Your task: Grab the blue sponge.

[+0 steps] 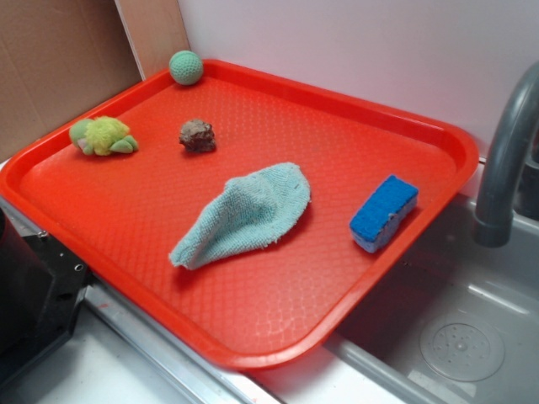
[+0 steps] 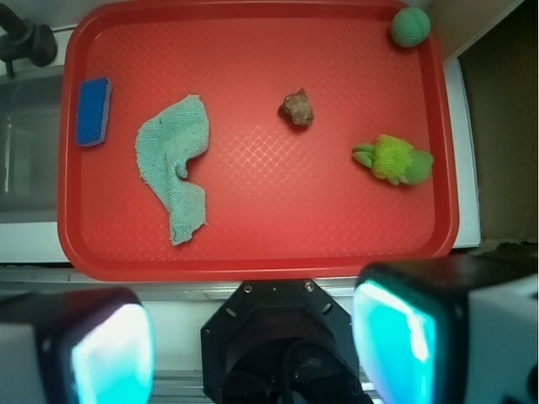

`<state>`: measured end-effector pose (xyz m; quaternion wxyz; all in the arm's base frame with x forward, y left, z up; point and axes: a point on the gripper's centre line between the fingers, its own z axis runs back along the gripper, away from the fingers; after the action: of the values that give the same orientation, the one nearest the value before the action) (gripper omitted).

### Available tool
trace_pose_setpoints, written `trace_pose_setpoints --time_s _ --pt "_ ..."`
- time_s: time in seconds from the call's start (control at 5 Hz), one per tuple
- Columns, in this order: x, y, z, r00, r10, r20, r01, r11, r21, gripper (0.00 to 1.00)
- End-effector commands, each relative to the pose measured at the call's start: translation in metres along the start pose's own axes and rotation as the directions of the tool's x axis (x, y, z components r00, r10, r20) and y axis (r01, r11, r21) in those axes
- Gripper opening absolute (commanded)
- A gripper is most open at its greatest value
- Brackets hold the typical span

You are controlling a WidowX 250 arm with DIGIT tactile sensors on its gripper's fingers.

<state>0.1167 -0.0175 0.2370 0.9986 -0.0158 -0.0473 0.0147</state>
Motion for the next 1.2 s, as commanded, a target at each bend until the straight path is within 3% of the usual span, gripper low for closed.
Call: trace_pose_setpoints --time_s 0.0,0.2,0.4,1.0 --pt "0.000 0.000 0.000 1.000 0.000 0.000 0.000 1.000 0.000 1.00" --pt "0.041 -0.050 -0.054 0.997 0.032 0.067 -0.033 0.999 0.003 1.00" --pt "0.063 -0.095 -0.092 0.995 0.099 0.016 -0.099 0.995 0.028 1.00" --pt "0.063 -0.095 -0.092 0.995 0.099 0.016 -0.099 0.995 0.028 1.00"
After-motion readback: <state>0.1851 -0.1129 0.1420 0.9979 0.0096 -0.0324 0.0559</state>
